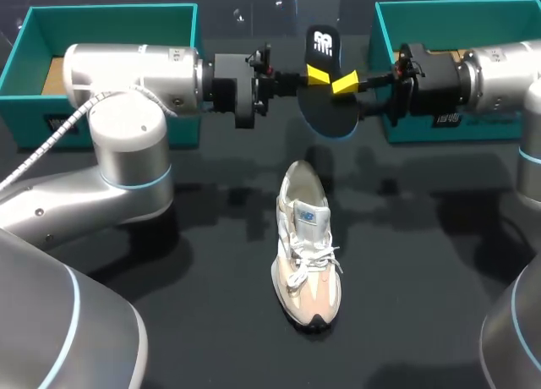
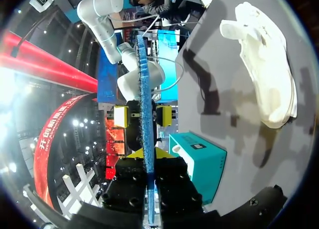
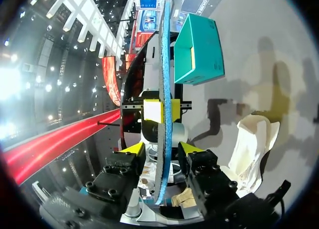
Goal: Take the shoe out of the shoebox, open the shoe tongue, remove and reinsert the insole, then place the shoe into the shoebox
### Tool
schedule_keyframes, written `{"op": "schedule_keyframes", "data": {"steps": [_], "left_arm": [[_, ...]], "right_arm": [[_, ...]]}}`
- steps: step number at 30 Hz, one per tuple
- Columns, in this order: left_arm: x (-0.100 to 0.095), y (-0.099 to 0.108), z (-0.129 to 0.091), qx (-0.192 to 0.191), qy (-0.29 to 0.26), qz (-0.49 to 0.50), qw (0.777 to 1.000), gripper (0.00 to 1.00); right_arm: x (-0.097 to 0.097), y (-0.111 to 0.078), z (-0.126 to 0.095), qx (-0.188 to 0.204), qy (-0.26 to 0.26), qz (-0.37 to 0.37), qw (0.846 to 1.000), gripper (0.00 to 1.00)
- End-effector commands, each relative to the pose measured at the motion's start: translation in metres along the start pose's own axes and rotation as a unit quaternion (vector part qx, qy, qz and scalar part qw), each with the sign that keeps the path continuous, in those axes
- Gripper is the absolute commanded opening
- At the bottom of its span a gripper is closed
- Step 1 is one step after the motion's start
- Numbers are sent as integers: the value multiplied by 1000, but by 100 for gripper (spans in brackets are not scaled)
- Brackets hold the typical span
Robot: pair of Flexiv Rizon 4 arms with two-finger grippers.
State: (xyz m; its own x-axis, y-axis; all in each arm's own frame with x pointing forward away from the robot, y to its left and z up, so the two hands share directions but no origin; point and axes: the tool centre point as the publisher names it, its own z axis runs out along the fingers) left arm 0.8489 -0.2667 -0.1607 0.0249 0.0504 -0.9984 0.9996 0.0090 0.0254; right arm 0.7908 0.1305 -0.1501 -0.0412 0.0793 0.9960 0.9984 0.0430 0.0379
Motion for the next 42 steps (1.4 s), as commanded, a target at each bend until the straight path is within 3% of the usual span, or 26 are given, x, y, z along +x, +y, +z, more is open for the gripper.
{"op": "schedule_keyframes", "data": {"steps": [1, 13, 28, 42], "left_arm": [[1, 1, 4, 2, -1, 2, 1000, 0], [-1, -2, 5, 3, -5, 9, 1000, 0], [1, -5, 10, 1, -3, 15, 1000, 0], [2, -9, 9, -5, -4, 24, 1000, 0]], "right_arm": [[-2, 6, 4, 8, 0, -1, 1000, 38], [-2, 1, 11, 12, 7, -4, 1000, 16], [-1, -3, 15, 13, 11, -7, 1000, 0], [0, -4, 16, 19, 26, -13, 999, 0]]}}
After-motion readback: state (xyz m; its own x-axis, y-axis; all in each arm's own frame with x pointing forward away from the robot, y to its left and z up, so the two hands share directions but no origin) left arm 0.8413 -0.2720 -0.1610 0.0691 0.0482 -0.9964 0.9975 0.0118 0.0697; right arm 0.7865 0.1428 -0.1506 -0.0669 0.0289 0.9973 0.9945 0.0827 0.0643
